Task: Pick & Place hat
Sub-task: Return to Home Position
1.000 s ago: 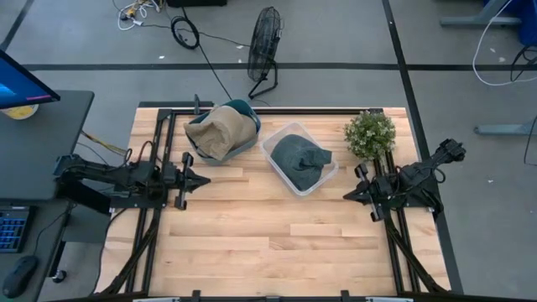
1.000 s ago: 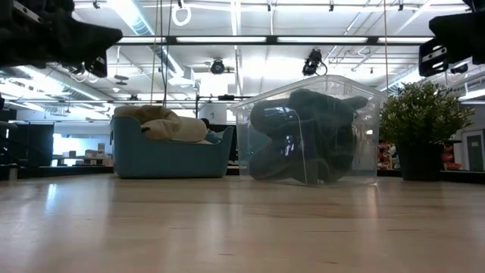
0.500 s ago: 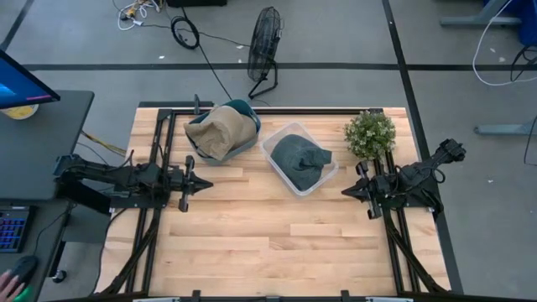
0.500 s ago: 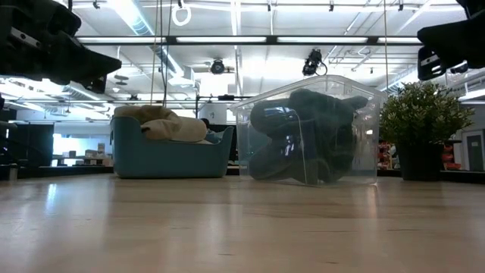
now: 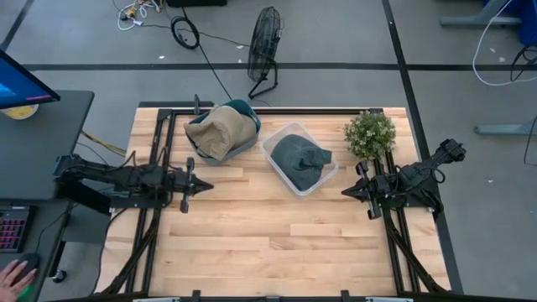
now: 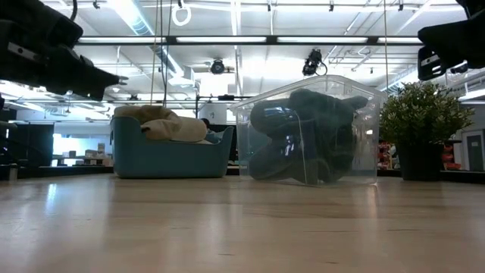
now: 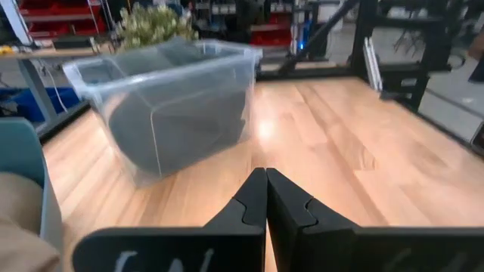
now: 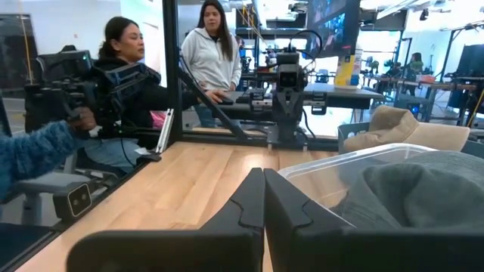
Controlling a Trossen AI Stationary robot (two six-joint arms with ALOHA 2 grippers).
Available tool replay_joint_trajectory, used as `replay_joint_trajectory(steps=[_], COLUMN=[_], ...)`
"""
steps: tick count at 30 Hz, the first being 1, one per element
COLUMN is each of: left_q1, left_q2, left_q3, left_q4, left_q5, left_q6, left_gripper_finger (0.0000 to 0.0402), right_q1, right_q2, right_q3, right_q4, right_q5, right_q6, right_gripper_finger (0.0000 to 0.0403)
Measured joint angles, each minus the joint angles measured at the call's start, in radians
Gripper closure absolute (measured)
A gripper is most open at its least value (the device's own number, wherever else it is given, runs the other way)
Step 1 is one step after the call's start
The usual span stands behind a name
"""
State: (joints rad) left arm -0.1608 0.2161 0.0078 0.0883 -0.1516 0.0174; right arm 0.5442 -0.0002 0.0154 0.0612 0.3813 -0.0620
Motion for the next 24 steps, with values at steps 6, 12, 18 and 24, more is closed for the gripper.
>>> replay_joint_trajectory(steps=[6, 12, 18, 24], left_q1=[0.000, 0.000, 0.000, 0.000], left_q2=[0.000, 0.000, 0.000, 0.000], left_q3=[0.000, 0.000, 0.000, 0.000], left_q4=[-0.044, -0.043, -0.044, -0.044], left_q5=[0.002, 0.001, 0.001, 0.000], left_q6=[-0.013, -0.085, -0.084, -0.085], left_gripper_finger=[0.0399, 0.0399, 0.0399, 0.0399], right_q1=[0.000, 0.000, 0.000, 0.000], right_q2=[0.000, 0.000, 0.000, 0.000], right_q3=[0.000, 0.000, 0.000, 0.000], right_q4=[0.000, 0.000, 0.000, 0.000], right_q5=[0.000, 0.000, 0.000, 0.000], right_q6=[0.000, 0.000, 0.000, 0.000], right_gripper_finger=[0.0399, 0.0399, 0.0399, 0.0390])
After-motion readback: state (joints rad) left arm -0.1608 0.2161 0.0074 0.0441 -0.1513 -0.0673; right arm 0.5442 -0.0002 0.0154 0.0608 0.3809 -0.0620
